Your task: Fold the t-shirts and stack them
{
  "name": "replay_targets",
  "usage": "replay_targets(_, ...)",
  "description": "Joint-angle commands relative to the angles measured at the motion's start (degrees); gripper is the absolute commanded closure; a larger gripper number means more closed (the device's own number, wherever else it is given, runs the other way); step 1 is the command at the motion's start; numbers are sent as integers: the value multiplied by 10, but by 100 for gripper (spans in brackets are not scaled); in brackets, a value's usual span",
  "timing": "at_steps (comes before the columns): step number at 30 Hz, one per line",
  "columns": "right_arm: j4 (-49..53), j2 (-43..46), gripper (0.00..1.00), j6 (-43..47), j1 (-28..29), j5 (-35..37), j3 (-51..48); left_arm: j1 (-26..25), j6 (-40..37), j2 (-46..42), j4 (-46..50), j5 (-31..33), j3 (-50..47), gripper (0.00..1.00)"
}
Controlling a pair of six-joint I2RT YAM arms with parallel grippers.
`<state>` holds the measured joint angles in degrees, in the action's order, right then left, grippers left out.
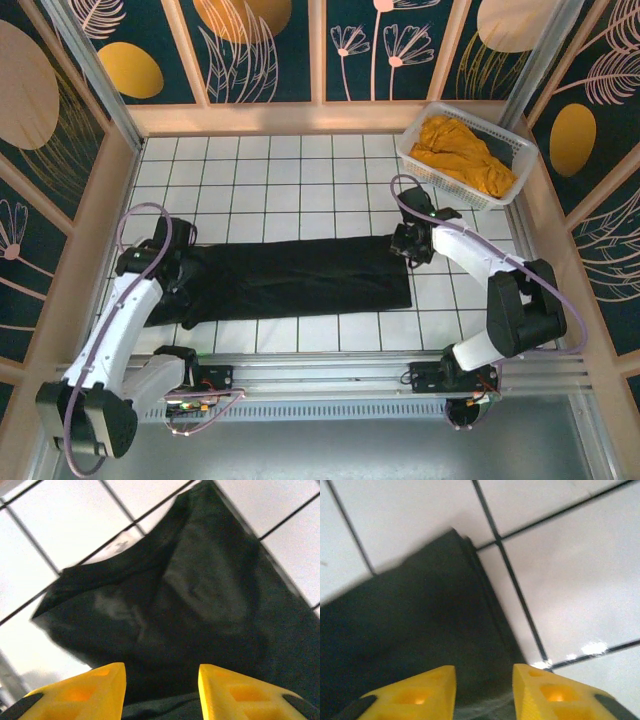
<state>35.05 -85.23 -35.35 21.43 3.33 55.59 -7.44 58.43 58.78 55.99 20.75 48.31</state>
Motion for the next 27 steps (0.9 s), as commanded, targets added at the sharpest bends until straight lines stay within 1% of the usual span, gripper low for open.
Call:
replay_targets(1, -38, -30, 73, 13, 18, -44, 22, 11, -17, 63, -103, -58, 17, 59)
replay_targets(3, -58, -63, 81, 10, 28, -74, 27, 26, -21, 112, -151, -88, 19, 60)
replay_targets(6, -73, -108, 88, 1, 32, -81, 32, 66, -37, 183, -231, -127, 7, 64)
replay_targets(8, -80, -134, 89, -11, 22, -77, 28, 101, -53, 237, -270, -153, 7, 65)
replay_targets(11, -77, -168, 89, -19, -2, -53, 32, 151, -85, 308, -286, -144, 26, 66)
replay_targets(13, -72, -192, 89, -17, -20, -43, 47, 183, -105, 349, -299, -148, 35, 66)
replay_targets(16, -62, -241, 89, -3, -45, -34, 93, 223, -128, 420, -308, -175, 65, 67)
replay_targets(19, -59, -307, 89, 18, -74, -48, 166, 239, -155, 485, -320, -217, 128, 65)
replay_targets(22, -38, -378, 88, 50, -91, -79, 277, 239, -183, 535, -318, -263, 215, 60)
replay_targets(24, -25, -400, 85, 76, -90, -82, 342, 238, -184, 535, -318, -273, 256, 57)
replay_targets(25, -23, -398, 81, 90, -86, -81, 371, 237, -183, 523, -323, -278, 267, 56)
replay_targets(27, -24, -379, 75, 106, -78, -76, 398, 226, -185, 482, -331, -282, 269, 53)
